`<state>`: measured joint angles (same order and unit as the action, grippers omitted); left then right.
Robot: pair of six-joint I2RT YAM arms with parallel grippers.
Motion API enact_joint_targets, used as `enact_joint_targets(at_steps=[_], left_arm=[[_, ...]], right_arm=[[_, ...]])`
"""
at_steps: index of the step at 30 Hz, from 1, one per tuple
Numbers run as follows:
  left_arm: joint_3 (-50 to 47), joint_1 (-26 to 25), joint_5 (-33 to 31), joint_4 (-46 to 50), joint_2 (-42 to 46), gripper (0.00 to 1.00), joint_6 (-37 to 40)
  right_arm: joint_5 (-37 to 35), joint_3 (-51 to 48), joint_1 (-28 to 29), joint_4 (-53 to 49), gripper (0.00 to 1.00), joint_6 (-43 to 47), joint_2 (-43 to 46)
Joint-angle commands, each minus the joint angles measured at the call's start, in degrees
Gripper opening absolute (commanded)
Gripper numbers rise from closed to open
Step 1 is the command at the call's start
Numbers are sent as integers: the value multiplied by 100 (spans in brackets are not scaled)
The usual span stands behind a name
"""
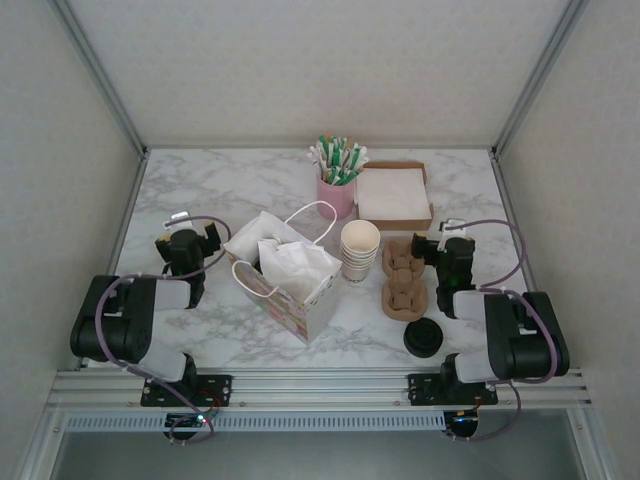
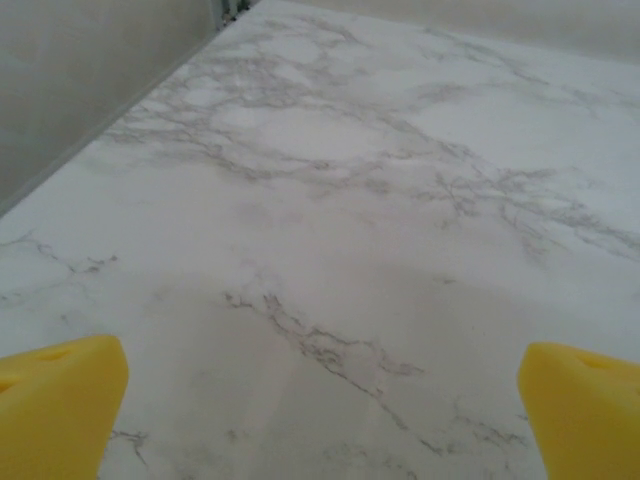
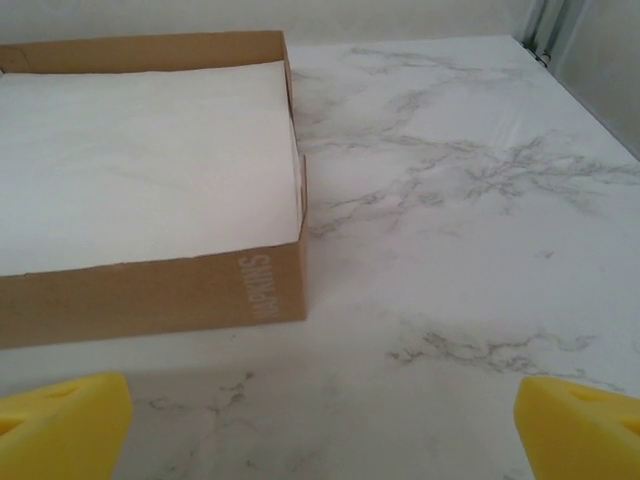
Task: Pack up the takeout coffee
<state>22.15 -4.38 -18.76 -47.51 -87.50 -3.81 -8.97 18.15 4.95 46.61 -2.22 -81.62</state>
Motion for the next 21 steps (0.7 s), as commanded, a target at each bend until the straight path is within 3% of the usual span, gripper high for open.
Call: enact_joint_targets(at_steps=[1,4,21], left_arm=[[-67,26,162,-344,-37,100,97],[-79,30,154,-395,-51,100,101],[-60,26,153,-366,-43,100,100]], right_arm=[[31,148,-26,330,99,55,-322],[1,187,-27,573,99,59,-652],[-263,329,-22,279,99,-59,-653]])
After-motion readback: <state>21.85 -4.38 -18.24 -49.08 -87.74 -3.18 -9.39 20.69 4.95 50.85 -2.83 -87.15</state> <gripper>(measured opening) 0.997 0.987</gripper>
